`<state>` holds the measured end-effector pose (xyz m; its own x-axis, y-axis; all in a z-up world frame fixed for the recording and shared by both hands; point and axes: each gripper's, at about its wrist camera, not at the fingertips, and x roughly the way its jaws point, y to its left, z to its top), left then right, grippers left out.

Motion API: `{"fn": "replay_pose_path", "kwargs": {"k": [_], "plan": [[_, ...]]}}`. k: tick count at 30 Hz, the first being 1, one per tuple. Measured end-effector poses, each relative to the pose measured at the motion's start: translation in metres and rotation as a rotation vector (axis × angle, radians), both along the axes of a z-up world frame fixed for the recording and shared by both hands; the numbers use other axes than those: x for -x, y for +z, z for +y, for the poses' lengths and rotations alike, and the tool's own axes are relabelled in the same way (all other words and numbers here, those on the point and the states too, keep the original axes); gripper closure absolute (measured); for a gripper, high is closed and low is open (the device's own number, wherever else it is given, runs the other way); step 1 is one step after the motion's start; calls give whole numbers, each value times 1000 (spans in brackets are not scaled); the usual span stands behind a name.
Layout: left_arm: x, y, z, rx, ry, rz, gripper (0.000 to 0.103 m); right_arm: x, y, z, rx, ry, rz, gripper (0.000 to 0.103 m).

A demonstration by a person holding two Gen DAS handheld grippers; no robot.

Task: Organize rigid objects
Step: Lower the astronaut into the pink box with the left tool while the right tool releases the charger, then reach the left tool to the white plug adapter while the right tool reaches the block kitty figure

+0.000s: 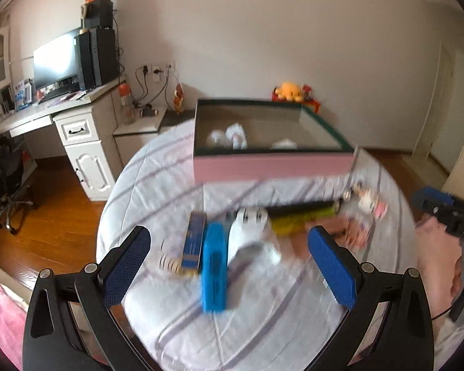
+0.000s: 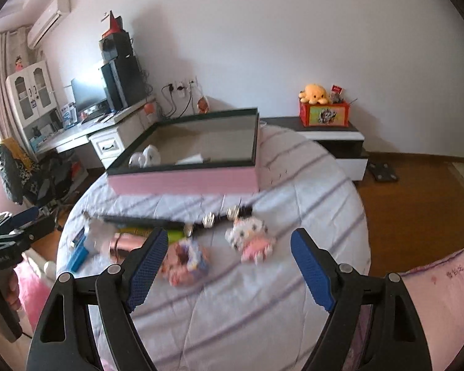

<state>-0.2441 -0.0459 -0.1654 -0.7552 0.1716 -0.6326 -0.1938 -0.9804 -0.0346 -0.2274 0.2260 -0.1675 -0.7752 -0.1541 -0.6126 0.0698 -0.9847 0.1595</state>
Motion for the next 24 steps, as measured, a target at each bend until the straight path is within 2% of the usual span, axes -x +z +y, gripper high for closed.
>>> {"fn": "replay_pose_path", "kwargs": {"k": [6, 13, 16, 22, 24], "plan": [[-6, -18, 6, 20, -23, -47, 0, -4, -26, -4, -15, 2, -64, 20], [9, -29, 17, 60, -3, -41, 0, 1, -40, -8, -24, 16, -97, 20], [19, -35, 23, 101, 11, -35, 1, 4, -43, -5, -22, 9, -108, 20], [34, -47, 43, 157, -49, -53, 11, 13, -52, 4, -16, -8, -131, 20], [39, -52, 49, 169, -67, -69, 19, 17, -55, 7, -13, -14, -140, 20]]}}
